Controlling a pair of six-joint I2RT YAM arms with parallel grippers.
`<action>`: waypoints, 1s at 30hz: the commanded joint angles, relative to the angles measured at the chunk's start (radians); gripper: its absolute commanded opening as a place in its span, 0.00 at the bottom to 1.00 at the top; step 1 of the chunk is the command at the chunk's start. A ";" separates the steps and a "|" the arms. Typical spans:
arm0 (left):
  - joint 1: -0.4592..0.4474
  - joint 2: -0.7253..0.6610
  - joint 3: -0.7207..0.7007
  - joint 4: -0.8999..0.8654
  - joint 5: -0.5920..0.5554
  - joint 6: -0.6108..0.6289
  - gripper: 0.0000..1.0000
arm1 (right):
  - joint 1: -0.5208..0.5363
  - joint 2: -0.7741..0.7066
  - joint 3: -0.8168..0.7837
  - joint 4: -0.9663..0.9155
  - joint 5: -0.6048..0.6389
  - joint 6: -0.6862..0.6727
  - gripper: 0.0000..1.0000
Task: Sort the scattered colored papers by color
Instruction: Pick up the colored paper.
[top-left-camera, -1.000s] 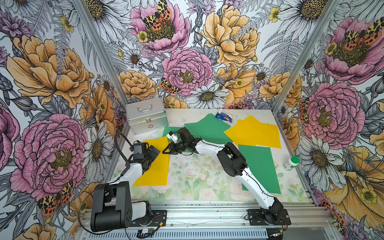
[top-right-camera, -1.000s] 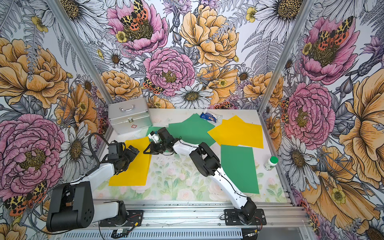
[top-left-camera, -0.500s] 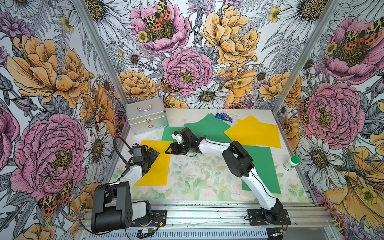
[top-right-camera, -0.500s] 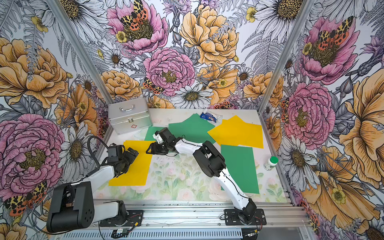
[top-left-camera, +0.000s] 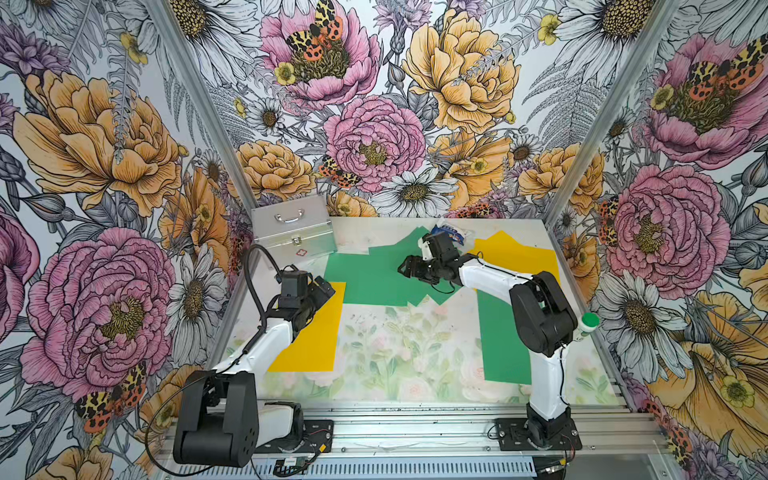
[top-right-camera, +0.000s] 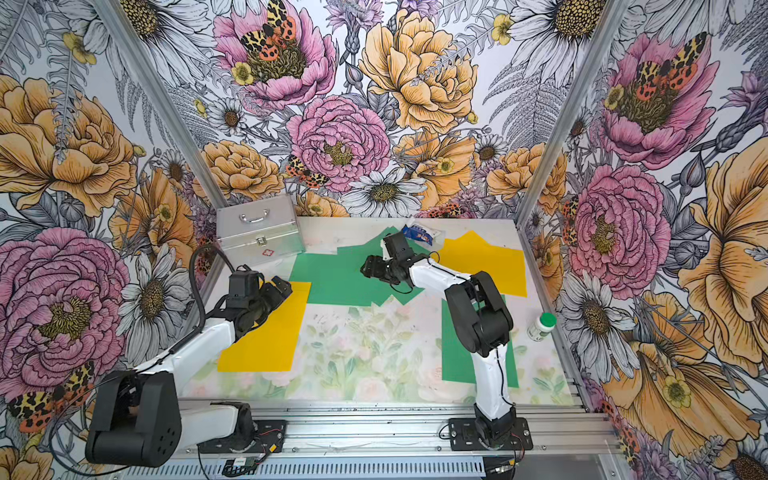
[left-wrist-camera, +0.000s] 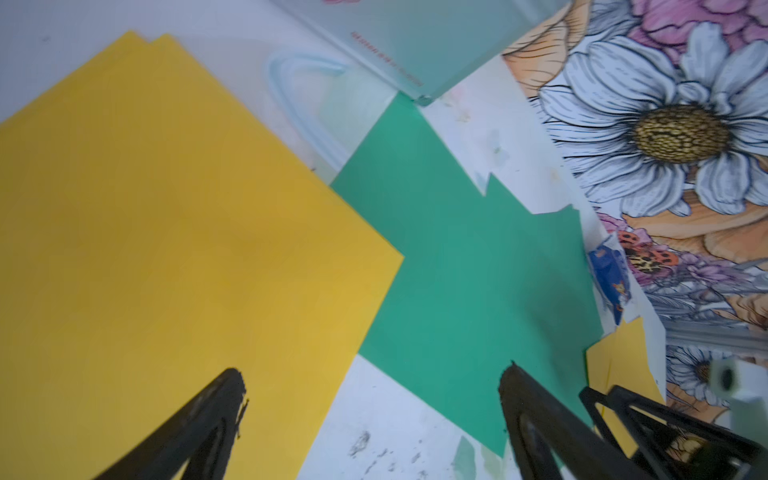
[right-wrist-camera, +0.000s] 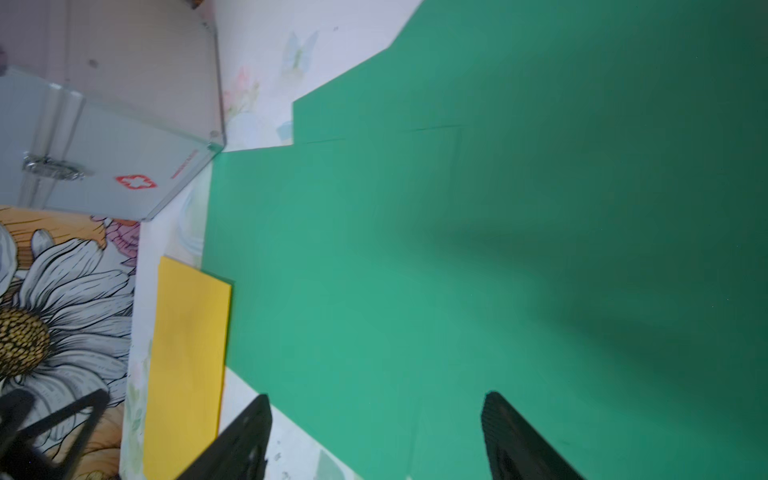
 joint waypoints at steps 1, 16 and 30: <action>-0.043 0.116 0.107 0.002 -0.024 0.090 0.98 | -0.030 -0.020 -0.027 -0.036 0.011 -0.048 0.82; -0.031 0.596 0.522 -0.097 -0.041 0.171 0.98 | -0.060 0.152 0.178 -0.041 -0.067 -0.046 0.82; -0.020 0.746 0.586 -0.089 -0.039 0.179 0.98 | -0.038 0.384 0.457 -0.059 -0.059 0.009 0.82</action>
